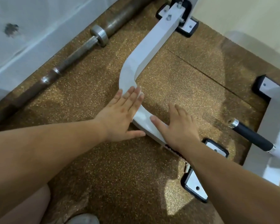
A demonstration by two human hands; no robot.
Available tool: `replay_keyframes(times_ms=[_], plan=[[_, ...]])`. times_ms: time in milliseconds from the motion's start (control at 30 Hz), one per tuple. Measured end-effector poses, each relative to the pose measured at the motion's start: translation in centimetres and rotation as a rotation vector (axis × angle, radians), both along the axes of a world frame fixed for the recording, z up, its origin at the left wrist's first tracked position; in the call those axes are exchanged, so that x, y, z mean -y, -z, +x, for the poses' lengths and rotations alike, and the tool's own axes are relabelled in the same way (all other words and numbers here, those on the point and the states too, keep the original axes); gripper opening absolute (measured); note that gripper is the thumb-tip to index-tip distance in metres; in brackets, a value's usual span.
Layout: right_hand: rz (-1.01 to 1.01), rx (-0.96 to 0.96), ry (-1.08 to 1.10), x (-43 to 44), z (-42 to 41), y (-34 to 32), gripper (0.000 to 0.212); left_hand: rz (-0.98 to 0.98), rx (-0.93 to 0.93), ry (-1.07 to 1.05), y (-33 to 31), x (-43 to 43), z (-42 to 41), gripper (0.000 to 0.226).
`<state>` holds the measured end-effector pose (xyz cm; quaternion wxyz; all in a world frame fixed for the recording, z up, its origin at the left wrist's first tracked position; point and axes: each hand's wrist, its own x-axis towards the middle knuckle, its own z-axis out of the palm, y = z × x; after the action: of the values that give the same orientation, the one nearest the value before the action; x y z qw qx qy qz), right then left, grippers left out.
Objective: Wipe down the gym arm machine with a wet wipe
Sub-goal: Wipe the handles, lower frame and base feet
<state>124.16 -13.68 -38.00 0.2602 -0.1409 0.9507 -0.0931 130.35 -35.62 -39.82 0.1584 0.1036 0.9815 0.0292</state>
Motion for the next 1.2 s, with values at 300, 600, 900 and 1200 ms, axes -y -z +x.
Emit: replay_keyframes(times_ms=[300,600,900,1200], plan=[[0.122,0.148,-0.021,3.0,-8.3,4.1,0.11,0.073,0.068,-0.111,-0.1,1.7,-1.4,0.104],[0.301,0.365,0.105,3.4,-13.2,5.5,0.171,0.088,0.082,-0.114,0.0,2.9,-8.3,0.103],[0.294,0.438,0.091,3.3,-13.6,5.5,0.171,0.038,0.023,-0.171,0.2,3.2,-16.8,0.105],[0.296,0.465,0.089,3.5,-13.8,5.4,0.171,0.025,0.083,-0.15,-0.4,3.8,-11.4,0.103]])
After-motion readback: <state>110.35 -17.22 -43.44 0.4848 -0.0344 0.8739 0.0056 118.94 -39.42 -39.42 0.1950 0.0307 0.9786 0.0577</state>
